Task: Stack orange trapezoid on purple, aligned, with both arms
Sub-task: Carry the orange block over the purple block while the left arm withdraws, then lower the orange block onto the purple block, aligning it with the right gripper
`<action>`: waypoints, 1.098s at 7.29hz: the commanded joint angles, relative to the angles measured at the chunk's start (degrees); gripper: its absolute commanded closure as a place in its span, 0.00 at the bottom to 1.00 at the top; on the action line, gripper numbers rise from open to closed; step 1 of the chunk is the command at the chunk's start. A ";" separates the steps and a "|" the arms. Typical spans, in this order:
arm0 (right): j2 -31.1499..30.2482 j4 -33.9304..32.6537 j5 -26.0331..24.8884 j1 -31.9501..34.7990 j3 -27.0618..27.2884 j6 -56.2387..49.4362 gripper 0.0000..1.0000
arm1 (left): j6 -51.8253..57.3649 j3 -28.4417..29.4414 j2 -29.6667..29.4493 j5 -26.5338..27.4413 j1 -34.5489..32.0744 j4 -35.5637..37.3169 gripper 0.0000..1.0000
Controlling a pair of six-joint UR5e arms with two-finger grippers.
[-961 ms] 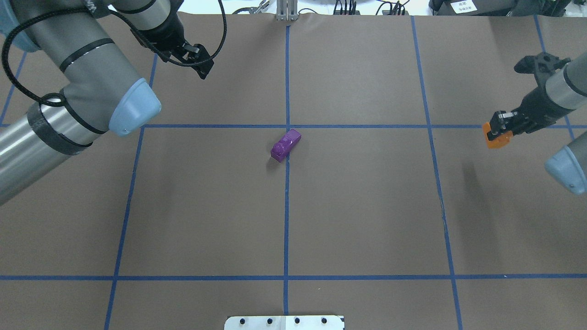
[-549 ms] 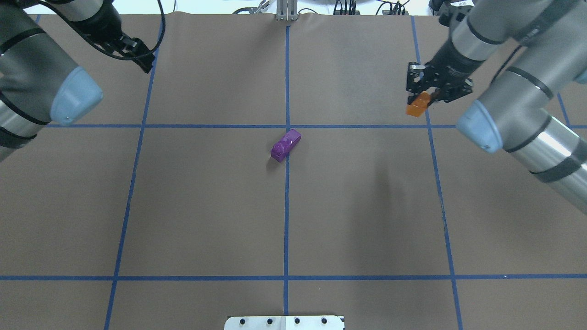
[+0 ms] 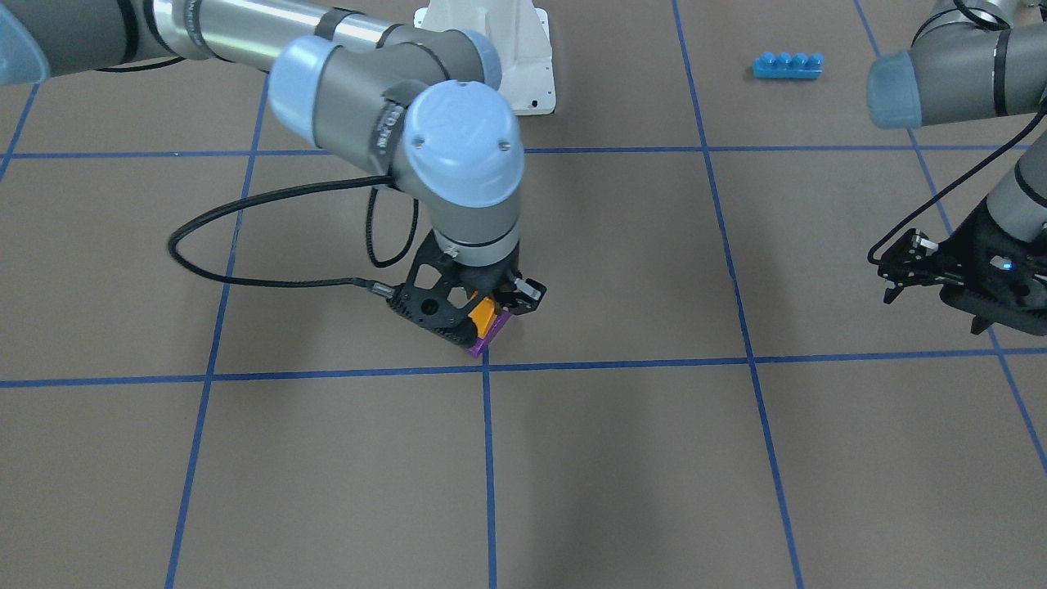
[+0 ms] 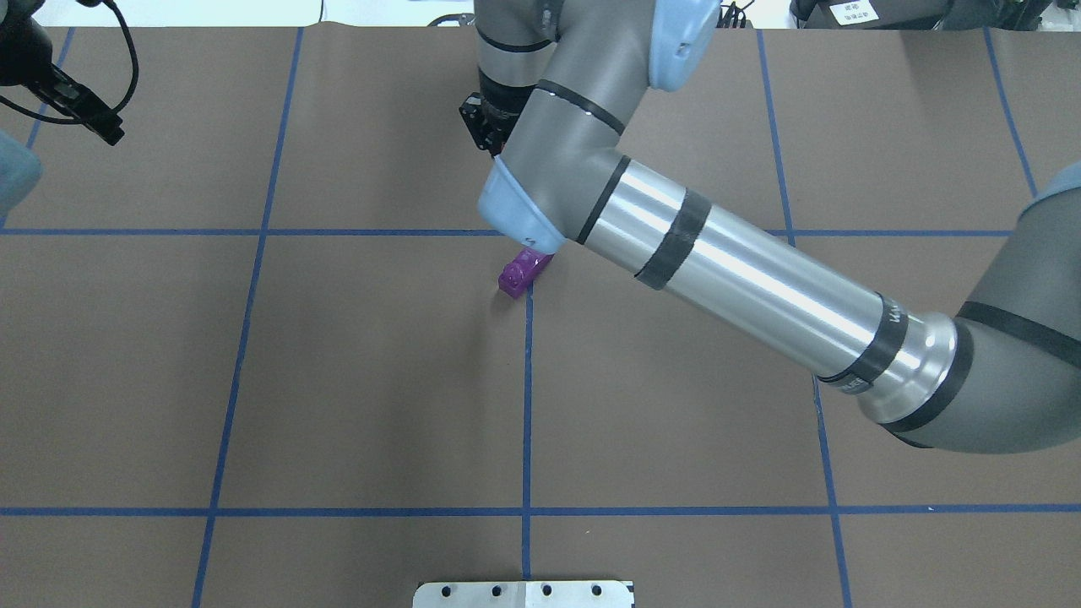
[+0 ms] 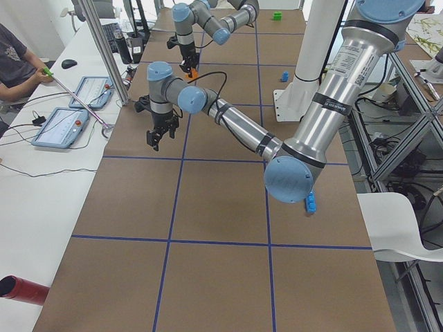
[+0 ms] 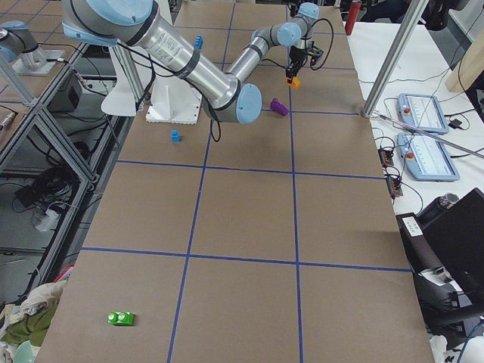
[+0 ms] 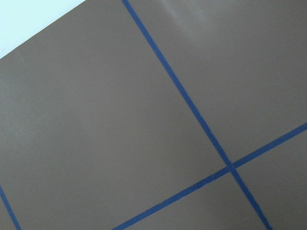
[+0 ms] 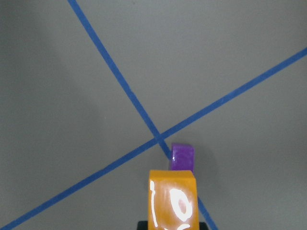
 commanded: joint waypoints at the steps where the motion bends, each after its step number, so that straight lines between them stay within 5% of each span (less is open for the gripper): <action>1: 0.65 0.21 -1.29 -3.57 -2.69 3.74 1.00 | 0.21 0.02 1.45 -0.05 -0.22 -0.16 0.00; 3: -2.33 8.26 -4.72 -4.81 -2.69 13.19 1.00 | 0.12 0.11 1.46 -0.05 -0.13 -0.16 0.00; 8: -3.84 8.30 -4.64 -5.16 -2.78 16.14 1.00 | -0.15 0.46 1.28 -0.05 0.22 -0.16 0.00</action>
